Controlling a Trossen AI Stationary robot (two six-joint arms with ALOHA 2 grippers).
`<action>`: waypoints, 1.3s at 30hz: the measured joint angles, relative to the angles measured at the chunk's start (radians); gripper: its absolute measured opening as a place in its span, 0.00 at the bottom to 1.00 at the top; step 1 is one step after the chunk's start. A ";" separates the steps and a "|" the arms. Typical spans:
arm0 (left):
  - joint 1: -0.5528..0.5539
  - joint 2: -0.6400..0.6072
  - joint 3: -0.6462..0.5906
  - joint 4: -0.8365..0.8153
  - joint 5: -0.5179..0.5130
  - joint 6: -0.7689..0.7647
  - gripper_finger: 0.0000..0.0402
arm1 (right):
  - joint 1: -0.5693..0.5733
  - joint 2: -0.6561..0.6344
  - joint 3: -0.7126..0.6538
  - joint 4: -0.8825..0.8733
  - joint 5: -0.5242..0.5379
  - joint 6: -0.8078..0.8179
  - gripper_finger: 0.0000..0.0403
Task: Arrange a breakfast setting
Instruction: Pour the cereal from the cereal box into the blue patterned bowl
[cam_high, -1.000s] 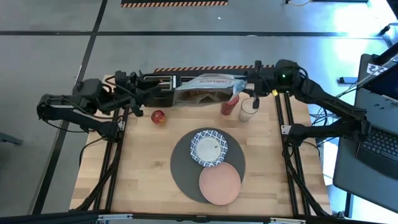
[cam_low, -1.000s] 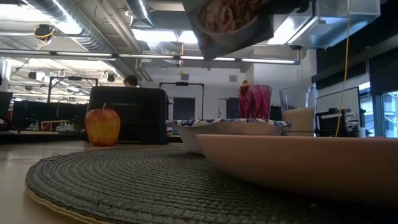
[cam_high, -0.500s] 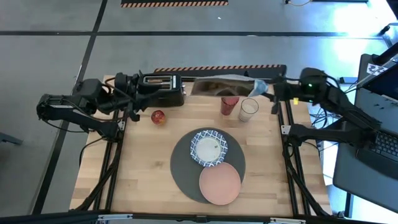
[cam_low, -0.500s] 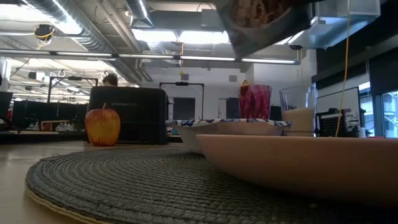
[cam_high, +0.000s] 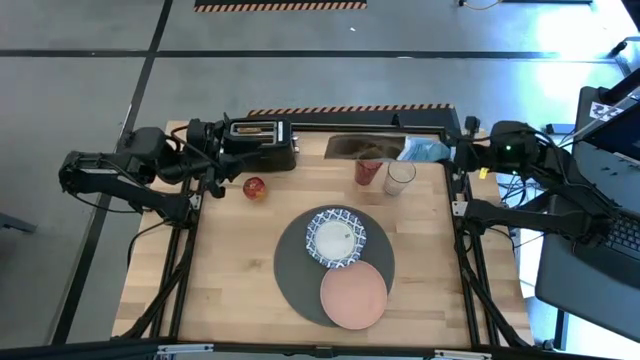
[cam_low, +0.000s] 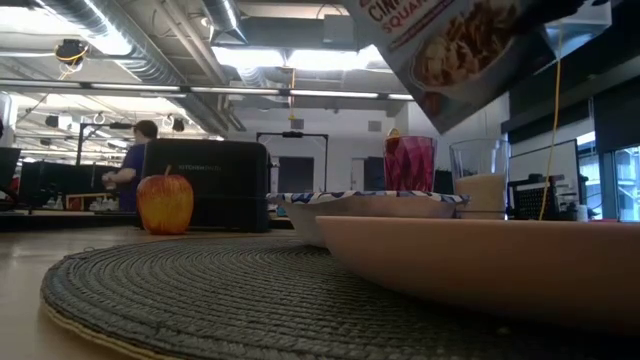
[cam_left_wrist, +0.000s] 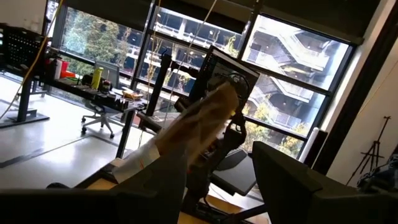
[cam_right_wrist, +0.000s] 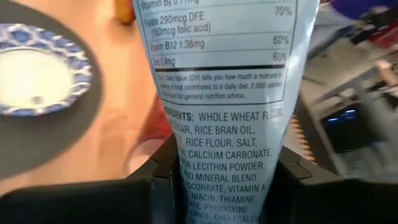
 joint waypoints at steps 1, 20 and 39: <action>0.000 0.000 0.000 0.000 0.000 0.000 0.43 | 0.000 -0.002 0.000 0.011 0.016 -0.010 0.31; 0.000 0.000 0.000 -0.034 -0.012 0.003 0.43 | 0.000 0.004 0.065 -0.176 0.142 -0.276 0.31; 0.001 0.000 0.000 -0.033 -0.039 0.049 0.43 | 0.000 0.057 0.136 -0.305 0.050 -0.283 0.31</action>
